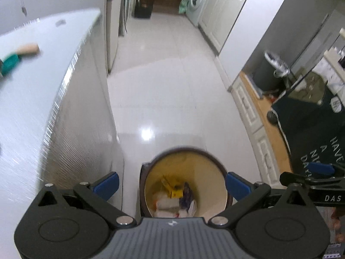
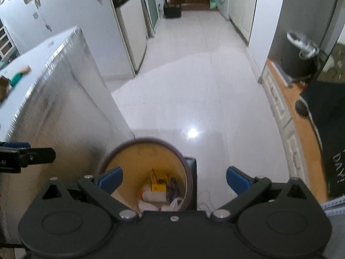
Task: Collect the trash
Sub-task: 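Move both open tools away from the bin back toward the table, then grasp the red cigarette box with the left tool while the right tool grasps the brown cardboard piece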
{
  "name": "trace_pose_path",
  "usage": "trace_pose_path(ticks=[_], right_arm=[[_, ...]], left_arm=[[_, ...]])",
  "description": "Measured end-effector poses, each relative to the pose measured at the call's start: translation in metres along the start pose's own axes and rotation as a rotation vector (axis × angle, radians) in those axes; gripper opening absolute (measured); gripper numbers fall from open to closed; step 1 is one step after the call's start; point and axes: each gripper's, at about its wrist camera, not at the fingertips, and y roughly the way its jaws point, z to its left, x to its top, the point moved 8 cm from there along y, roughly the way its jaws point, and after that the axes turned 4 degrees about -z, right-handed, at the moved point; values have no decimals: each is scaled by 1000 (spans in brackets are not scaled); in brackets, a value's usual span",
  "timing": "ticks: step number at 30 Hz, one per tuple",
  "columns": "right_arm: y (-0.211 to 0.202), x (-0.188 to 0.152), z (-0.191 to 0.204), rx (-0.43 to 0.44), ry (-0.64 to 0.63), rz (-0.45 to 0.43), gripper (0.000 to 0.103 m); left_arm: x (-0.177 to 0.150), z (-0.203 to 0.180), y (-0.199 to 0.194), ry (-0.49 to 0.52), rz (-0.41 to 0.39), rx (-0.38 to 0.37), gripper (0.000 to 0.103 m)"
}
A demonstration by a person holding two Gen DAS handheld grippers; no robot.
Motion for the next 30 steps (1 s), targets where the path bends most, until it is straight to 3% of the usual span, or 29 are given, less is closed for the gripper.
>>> trace_pose_path(ticks=[7,15,23,30], right_arm=[[-52,47,23,20,-50,-97,103],[-91,106,78,92,-136,-200,103],[-111,153,170,201,-238,-279,103],[-111,169,265,314,-376,-309,103]], left_arm=[[34,17,-68,-40,-99,32,103],[63,70,-153,-88,-229,119,103],[71,151,-222,-182,-316,235,103],[61,223,-265,-254,-390,315,103]])
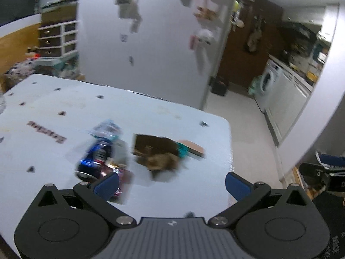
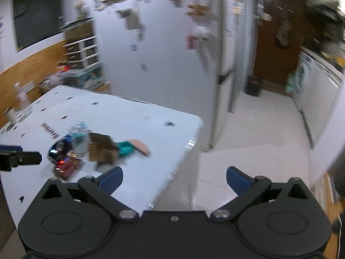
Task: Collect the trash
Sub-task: 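Grasp the red cigarette box with the left tool while the right tool grasps the brown cardboard piece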
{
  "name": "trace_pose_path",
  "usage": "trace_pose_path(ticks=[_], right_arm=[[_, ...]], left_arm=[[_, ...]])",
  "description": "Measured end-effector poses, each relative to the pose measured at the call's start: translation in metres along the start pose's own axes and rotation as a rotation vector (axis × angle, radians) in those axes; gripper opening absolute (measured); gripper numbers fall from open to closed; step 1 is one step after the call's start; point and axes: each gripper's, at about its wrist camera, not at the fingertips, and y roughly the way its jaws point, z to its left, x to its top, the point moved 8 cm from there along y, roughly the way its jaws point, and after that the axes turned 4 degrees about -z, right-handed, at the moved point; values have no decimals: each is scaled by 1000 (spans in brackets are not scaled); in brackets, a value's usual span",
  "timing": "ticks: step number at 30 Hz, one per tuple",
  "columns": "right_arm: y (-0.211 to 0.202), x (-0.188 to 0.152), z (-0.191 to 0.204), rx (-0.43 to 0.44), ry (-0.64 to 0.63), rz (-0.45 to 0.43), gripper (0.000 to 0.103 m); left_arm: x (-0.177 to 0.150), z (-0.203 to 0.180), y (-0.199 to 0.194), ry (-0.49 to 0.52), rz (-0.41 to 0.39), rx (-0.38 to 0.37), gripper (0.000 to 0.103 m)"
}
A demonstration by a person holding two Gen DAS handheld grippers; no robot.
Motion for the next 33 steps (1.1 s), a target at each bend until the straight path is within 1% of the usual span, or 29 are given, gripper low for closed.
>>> trace_pose_path(ticks=[4,7,9,11,14,18,22,25,29,33], right_arm=[[29,12,48,72,-79,10,103],[52,15,85,128,-150,16,103],[67,15,107,156,-219,14,103],[85,12,127,179,-306,9,103],[112,3,154,186,-448,-7,103],[146,-16,184,178,-712,-33,103],[175,-36,201,177,-945,-44,103],[197,-47,207,188,-1064,-34,103],[228,-55,209,210,-1173,23,103],[245,-47,210,238,-1223,33,103]], left_arm=[[0,40,2,-33,-13,25,103],[-4,63,10,-61,-22,19,103],[-9,76,18,-71,-24,13,103],[-16,87,30,-81,-7,3,103],[-29,100,46,-87,19,-5,103],[-43,110,65,-85,32,-14,102],[-52,116,85,-83,48,-18,97],[-57,118,101,-77,65,-15,96],[-63,119,123,-56,90,-5,95],[-68,122,139,-19,110,16,95]])
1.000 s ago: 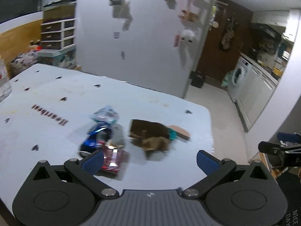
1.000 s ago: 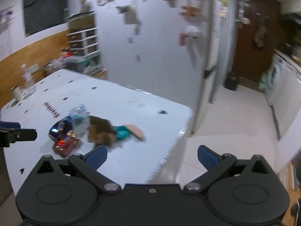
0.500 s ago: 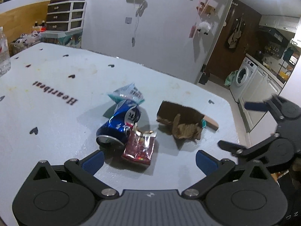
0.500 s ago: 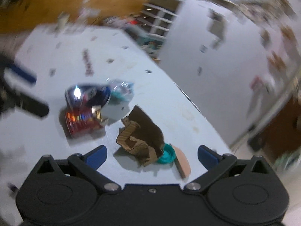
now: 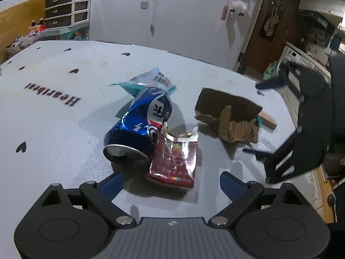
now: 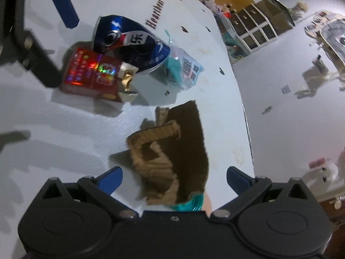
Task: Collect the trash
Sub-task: 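Grasp the red cigarette box with the left tool while the right tool grasps the brown cardboard piece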
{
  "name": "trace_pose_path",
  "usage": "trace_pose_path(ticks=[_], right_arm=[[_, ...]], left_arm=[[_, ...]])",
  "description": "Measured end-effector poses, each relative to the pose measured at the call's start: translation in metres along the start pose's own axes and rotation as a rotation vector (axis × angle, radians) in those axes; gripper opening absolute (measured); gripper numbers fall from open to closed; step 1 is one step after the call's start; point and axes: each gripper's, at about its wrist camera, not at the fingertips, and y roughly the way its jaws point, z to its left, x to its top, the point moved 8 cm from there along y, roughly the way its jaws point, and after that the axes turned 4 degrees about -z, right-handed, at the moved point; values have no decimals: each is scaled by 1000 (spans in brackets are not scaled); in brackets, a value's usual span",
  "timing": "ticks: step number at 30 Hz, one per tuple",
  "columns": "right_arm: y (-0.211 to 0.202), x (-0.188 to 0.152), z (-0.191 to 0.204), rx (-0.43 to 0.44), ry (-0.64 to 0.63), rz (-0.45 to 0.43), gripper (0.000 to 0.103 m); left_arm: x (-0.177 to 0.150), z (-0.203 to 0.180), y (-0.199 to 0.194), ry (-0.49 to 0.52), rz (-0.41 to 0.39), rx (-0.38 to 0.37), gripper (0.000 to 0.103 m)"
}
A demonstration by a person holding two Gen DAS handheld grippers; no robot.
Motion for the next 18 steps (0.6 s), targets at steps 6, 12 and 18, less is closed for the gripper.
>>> trace_pose_path(ticks=[6,12,18], right_arm=[[22,10,-12,155,-3,6,103],[42,12,-21,244,135,70,98],[29,11,-26,238,300,41,68]], left_arm=[[0,-2,20,25,37,-18,95],[5,-3,33,45,55,-18,95],[9,-7,41,66,72,-24,87]])
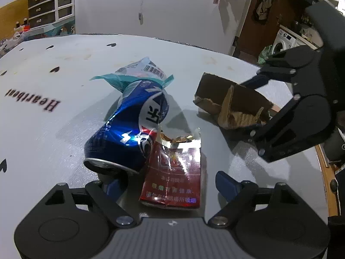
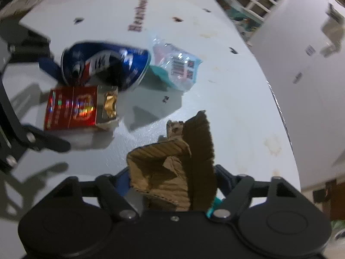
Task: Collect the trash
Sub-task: 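Grasp the red cigarette box with the left tool while the right tool grasps the brown cardboard piece, then carry the red box and cardboard piece over the trash bin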
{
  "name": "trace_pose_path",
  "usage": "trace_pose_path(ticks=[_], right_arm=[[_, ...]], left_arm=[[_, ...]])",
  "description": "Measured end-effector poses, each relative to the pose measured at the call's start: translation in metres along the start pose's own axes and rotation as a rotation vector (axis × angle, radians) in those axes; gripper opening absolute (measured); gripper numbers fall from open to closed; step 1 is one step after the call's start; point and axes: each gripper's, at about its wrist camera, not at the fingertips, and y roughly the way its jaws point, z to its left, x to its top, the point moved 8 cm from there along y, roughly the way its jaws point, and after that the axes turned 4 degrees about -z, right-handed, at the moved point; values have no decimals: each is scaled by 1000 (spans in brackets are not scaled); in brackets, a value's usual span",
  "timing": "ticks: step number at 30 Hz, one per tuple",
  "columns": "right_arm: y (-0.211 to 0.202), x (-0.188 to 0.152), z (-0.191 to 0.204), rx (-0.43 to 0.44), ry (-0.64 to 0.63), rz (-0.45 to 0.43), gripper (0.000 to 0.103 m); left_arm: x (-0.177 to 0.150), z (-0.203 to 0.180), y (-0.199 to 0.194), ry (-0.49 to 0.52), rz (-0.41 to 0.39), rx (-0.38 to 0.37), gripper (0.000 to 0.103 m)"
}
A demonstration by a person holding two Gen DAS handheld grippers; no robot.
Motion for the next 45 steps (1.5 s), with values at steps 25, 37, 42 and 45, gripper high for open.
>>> trace_pose_path(ticks=[25,37,42,45], right_arm=[[-81,-54,39,-8,593,28,55],[-106,-81,56,-57,760,37,54],[-112,-88,57,-77,797,35,54],[-116,-94,57,-93,824,33,54]], left_arm=[[-52,-29,-42,34,118,-105,59],[-38,-41,-27,78,147,-10,55],[-36,-46,-33,65,141,-21,54],[-34,-50,-41,53,129,-17,54]])
